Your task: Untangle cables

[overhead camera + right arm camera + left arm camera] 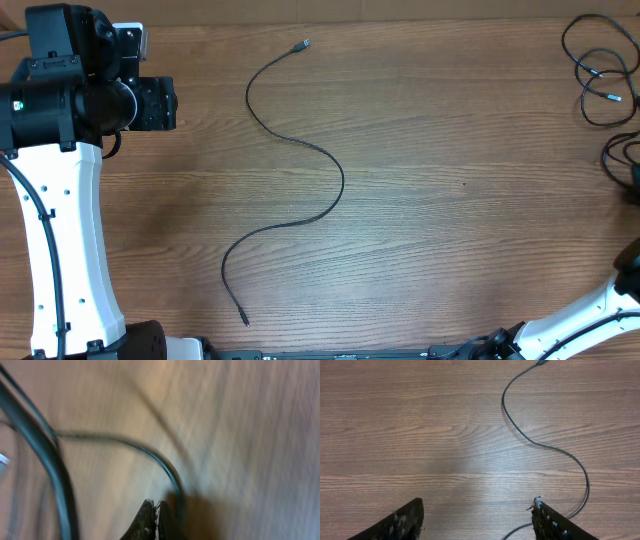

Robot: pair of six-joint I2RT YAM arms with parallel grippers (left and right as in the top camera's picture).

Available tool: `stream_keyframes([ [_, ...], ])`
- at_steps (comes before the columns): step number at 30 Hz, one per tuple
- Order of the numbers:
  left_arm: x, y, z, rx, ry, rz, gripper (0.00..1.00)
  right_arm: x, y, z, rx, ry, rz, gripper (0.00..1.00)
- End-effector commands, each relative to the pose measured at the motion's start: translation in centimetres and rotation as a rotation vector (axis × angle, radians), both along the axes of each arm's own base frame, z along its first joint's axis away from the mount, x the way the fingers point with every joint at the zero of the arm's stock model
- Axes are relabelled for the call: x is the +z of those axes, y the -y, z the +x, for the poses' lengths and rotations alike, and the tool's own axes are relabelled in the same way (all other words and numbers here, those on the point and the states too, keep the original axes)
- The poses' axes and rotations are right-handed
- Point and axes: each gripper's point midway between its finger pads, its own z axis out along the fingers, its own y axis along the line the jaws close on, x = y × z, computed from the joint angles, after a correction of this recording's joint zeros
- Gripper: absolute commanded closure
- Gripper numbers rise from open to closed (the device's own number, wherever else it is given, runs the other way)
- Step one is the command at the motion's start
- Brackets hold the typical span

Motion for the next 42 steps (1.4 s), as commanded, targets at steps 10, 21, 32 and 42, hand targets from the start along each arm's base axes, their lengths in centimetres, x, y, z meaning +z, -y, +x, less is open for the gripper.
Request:
stream_keyframes([
  [10, 0.2, -0.1, 0.5, 0.012, 0.018, -0.012, 0.30, 20.8, -2.8, 1.1, 0.128, 0.131, -0.139, 0.96],
  [21, 0.3, -0.1, 0.6, 0.013, 0.025, -0.011, 0.32, 25.3, -29.8, 12.9, 1.119, 0.334, -0.108, 0.15],
  [32, 0.5, -0.2, 0.9, 0.027, 0.038, -0.020, 0.36, 11.5, -52.7, 7.5, 1.247, -0.162, 0.231, 0.16],
  [42, 0.0, -0.1, 0.2, 0.039, 0.003, -0.033, 0.34, 8.7, -64.1, -1.5, 1.342, -0.308, 0.216, 0.11],
])
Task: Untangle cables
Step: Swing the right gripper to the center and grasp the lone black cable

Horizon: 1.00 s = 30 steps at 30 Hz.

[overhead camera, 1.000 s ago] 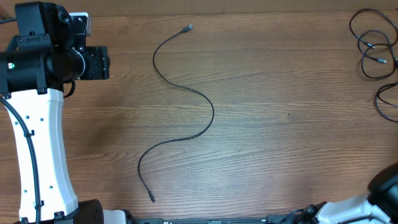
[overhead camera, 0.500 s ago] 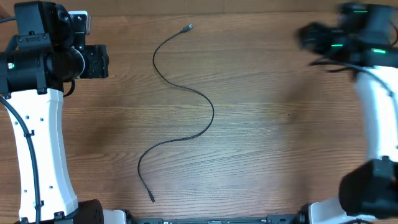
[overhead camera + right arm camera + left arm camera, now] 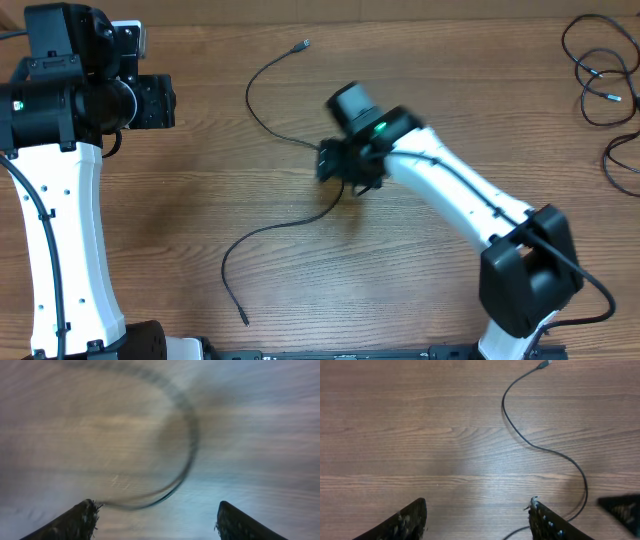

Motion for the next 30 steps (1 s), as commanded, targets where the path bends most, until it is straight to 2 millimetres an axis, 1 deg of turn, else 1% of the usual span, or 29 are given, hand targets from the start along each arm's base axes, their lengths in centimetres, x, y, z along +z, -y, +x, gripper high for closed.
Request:
stream_keyframes([
  [1, -0.1, 0.0, 0.1, 0.025, -0.005, -0.025, 0.34, -0.6, -2.0, -2.2, -0.003, -0.008, -0.021, 0.00],
  [3, -0.1, 0.0, 0.1, 0.030, -0.004, -0.028, 0.31, -0.9, -3.3, -3.2, 0.037, -0.006, -0.024, 0.00],
  [6, -0.1, 0.0, 0.1, 0.030, -0.005, -0.028, 0.30, -1.4, -4.7, -4.0, 0.075, 0.002, -0.023, 0.00],
  [7, -0.1, 0.0, 0.0, 0.030, -0.006, -0.028, 0.30, -1.6, -5.0, -4.2, 0.084, 0.000, -0.024, 0.07],
  [8, -0.1, 0.0, 0.0, 0.030, -0.007, -0.028, 0.29, -1.9, -5.2, -4.3, 0.082, -0.007, -0.028, 0.22],
  [9, -0.1, 0.0, 0.0, 0.030, -0.007, -0.028, 0.30, -2.2, -5.1, -4.5, 0.056, -0.021, -0.031, 0.43],
  [10, -0.1, 0.0, 0.0, 0.030, -0.007, -0.028, 0.30, -2.5, -4.9, -4.7, 0.004, -0.049, -0.036, 0.54],
  [11, -0.1, 0.0, 0.0, 0.030, -0.007, -0.028, 0.30, -2.9, -4.6, -4.9, -0.052, -0.078, -0.043, 0.58],
  [14, -0.1, 0.0, 0.0, 0.030, -0.006, -0.028, 0.30, -3.7, -3.8, -5.3, -0.182, -0.128, -0.072, 0.57],
  [17, -0.1, 0.0, 0.0, 0.030, -0.007, -0.029, 0.31, -4.1, -3.8, -5.2, -0.201, -0.131, -0.079, 0.51],
  [18, -0.1, 0.0, 0.0, 0.029, -0.007, -0.030, 0.33, -4.2, -3.8, -5.0, -0.203, -0.127, -0.079, 0.51],
  [19, -0.1, 0.0, 0.0, 0.027, -0.007, -0.032, 0.33, -4.4, -3.7, -4.9, -0.212, -0.125, -0.083, 0.54],
  [21, -0.2, 0.1, 0.0, 0.026, -0.009, -0.034, 0.34, -4.8, -3.4, -4.8, -0.277, -0.129, -0.096, 0.55],
  [25, -0.2, 0.1, -0.1, 0.026, -0.013, -0.034, 0.33, -6.3, -3.7, -4.5, -0.392, -0.160, -0.090, 0.51],
  [28, -0.2, 0.1, -0.1, 0.026, -0.014, -0.034, 0.34, -7.3, -4.0, -4.2, -0.407, -0.164, -0.087, 0.48],
  [30, -0.2, 0.1, -0.1, 0.026, -0.014, -0.035, 0.34, -8.2, -4.1, -4.1, -0.408, -0.169, -0.095, 0.49],
])
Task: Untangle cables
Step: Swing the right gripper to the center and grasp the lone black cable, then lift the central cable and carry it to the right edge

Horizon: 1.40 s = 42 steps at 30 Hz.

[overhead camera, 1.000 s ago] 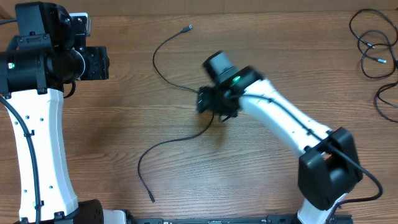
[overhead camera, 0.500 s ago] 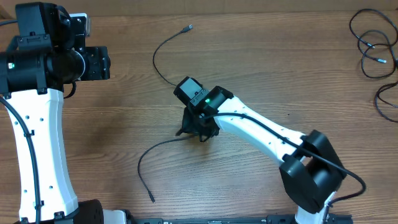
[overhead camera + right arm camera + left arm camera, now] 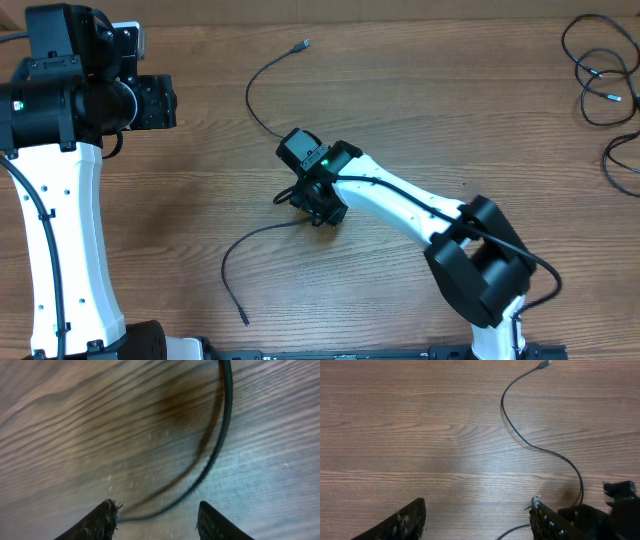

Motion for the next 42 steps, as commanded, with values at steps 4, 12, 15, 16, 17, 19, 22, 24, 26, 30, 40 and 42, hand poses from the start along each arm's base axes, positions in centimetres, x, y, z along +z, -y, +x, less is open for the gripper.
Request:
stream_keyframes([
  [4, -0.1, 0.0, 0.0, 0.003, -0.004, -0.014, 0.34, -3.0, 0.6, 0.2, -0.062, -0.035, -0.047, 0.48],
  [12, -0.1, 0.0, 0.1, 0.004, -0.004, -0.014, 0.34, -4.2, 1.4, 0.4, -0.073, -0.055, -0.068, 0.96],
  [15, -0.1, 0.0, 0.0, 0.003, -0.004, -0.013, 0.34, -3.9, 1.3, 0.6, -0.040, -0.043, -0.068, 0.96],
  [16, -0.1, 0.0, 0.0, 0.003, -0.005, -0.013, 0.34, -3.8, 1.3, 0.7, -0.023, -0.037, -0.066, 0.96],
  [17, -0.1, 0.0, 0.0, 0.004, -0.005, -0.013, 0.34, -3.3, 1.2, 0.9, 0.001, -0.018, -0.065, 0.96],
  [19, -0.1, 0.0, 0.1, 0.004, -0.004, -0.012, 0.34, -1.5, 1.2, 2.0, 0.069, 0.052, -0.074, 0.96],
  [22, 0.0, 0.0, 0.3, 0.004, 0.008, -0.011, 0.34, 3.9, 1.2, 4.9, 0.197, 0.223, -0.079, 0.96],
  [24, 0.2, 0.0, 0.4, 0.004, 0.015, -0.011, 0.33, 8.4, 1.2, 6.9, 0.302, 0.361, -0.087, 0.96],
  [26, 0.2, 0.0, 0.5, 0.010, 0.018, -0.015, 0.33, 13.4, 1.5, 8.5, 0.365, 0.494, -0.089, 0.96],
  [30, 0.2, 0.0, 0.5, 0.034, 0.016, -0.033, 0.34, 22.6, 2.6, 9.7, 0.477, 0.709, -0.081, 0.96],
  [40, 0.1, 0.0, 0.4, 0.034, 0.011, -0.033, 0.33, 32.0, 11.2, 7.1, 0.473, 0.854, -0.164, 0.96],
  [42, 0.2, 0.0, 0.5, 0.033, 0.015, -0.032, 0.33, 33.3, 13.9, 6.5, 0.421, 0.861, -0.184, 0.96],
])
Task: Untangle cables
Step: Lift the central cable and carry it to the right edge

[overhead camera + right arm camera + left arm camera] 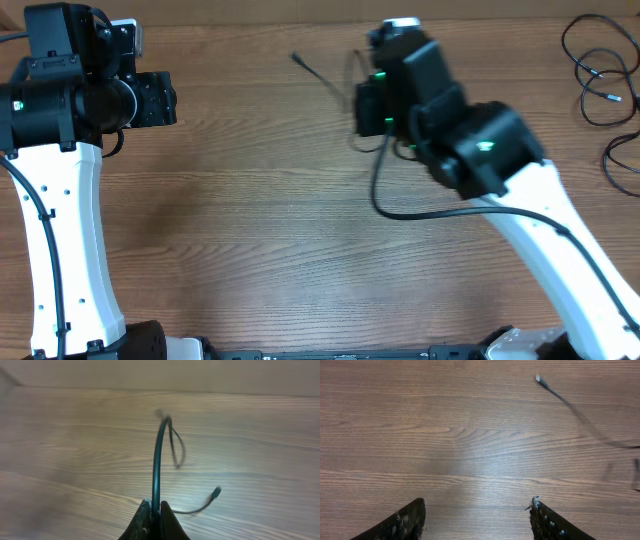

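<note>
A single black cable [376,190] hangs from my right gripper [156,507], which is shut on it and raised above the table's back middle. In the right wrist view the cable [156,460] rises from the jaws, and one plug end [216,492] dangles over the wood. Its other plug [296,57] lies toward the back; the left wrist view shows that plug [539,379] too. My left gripper [477,507] stands open and empty over bare wood at the far left [165,100].
A bunch of looped black cables [598,70] lies at the back right corner, with more cable [622,160] at the right edge. The left arm's white column [60,250] stands along the left side of the wooden table [250,250].
My right gripper was open, low over the middle of the lone cable. Now it is shut on that cable and held higher, further back and to the right. The cable has left its S-shape.
My right gripper was shut at the far right by the cable pile while the lone cable lay in an S across the table's middle. Then it was open over that cable's middle, then lower around it. Now it holds the cable raised. The left arm stayed still.
</note>
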Robot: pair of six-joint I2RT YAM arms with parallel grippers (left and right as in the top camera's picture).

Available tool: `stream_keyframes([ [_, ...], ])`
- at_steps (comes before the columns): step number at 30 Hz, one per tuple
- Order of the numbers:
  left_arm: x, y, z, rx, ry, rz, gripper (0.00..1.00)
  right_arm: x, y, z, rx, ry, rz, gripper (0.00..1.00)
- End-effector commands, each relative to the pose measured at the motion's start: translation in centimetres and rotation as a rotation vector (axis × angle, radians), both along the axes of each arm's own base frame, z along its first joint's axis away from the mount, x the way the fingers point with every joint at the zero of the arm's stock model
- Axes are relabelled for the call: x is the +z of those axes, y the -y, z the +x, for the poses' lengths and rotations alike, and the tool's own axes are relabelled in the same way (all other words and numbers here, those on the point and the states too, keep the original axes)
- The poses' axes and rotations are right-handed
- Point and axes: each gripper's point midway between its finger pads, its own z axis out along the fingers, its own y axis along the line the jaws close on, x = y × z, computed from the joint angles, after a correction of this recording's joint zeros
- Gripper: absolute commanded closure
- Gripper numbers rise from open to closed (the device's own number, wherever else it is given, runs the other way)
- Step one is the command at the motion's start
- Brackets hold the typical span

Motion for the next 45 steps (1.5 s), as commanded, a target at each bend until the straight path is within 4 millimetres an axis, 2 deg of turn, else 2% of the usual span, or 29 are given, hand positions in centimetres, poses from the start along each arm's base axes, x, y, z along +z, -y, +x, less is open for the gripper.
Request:
stream_keyframes([
  [1, -0.1, 0.0, 0.2, 0.008, 0.002, -0.016, 0.33, 3.1, 5.2, -0.7, -0.087, 0.069, -0.016, 0.96],
  [7, -0.1, 0.0, 0.2, 0.008, 0.002, -0.016, 0.33, 6.9, 16.0, -3.2, -0.332, 0.149, -0.029, 0.96],
  [9, -0.1, 0.0, 0.2, 0.008, 0.001, -0.016, 0.33, 7.9, 18.8, -3.9, -0.396, 0.183, -0.049, 0.96],
  [10, -0.1, 0.0, 0.2, 0.008, 0.001, -0.016, 0.33, 8.8, 21.8, -4.9, -0.481, 0.211, -0.057, 0.96],
  [14, -0.1, 0.0, 0.2, 0.008, 0.000, -0.016, 0.33, 10.2, 27.5, -7.3, -0.662, 0.255, -0.079, 0.96],
  [17, -0.2, 0.0, 0.3, 0.008, -0.002, -0.017, 0.33, 10.7, 30.7, -9.0, -0.770, 0.269, -0.107, 0.96],
  [23, -0.3, 0.0, 0.4, 0.008, -0.006, -0.016, 0.33, 10.7, 35.7, -11.4, -0.943, 0.254, -0.156, 0.96],
  [28, -0.3, 0.0, 0.4, 0.008, -0.006, -0.016, 0.33, 9.3, 39.1, -12.0, -1.046, 0.195, -0.177, 0.96],
  [32, -0.3, 0.0, 0.3, 0.008, -0.007, -0.017, 0.33, 6.7, 41.6, -11.5, -1.092, 0.087, -0.189, 0.96],
  [37, -0.4, 0.0, 0.2, 0.008, -0.013, -0.017, 0.33, 3.4, 44.6, -9.8, -1.134, -0.014, -0.180, 0.96],
  [39, -0.5, 0.0, 0.1, 0.008, -0.019, -0.018, 0.33, 1.2, 46.2, -9.3, -1.230, -0.061, -0.089, 0.96],
  [41, -0.5, 0.0, 0.1, 0.003, -0.018, -0.014, 0.33, -0.1, 47.1, -9.4, -1.287, -0.080, -0.005, 0.96],
  [45, -0.5, 0.0, 0.1, 0.003, -0.018, -0.012, 0.33, -1.3, 47.8, -8.9, -1.265, -0.055, 0.210, 0.96],
])
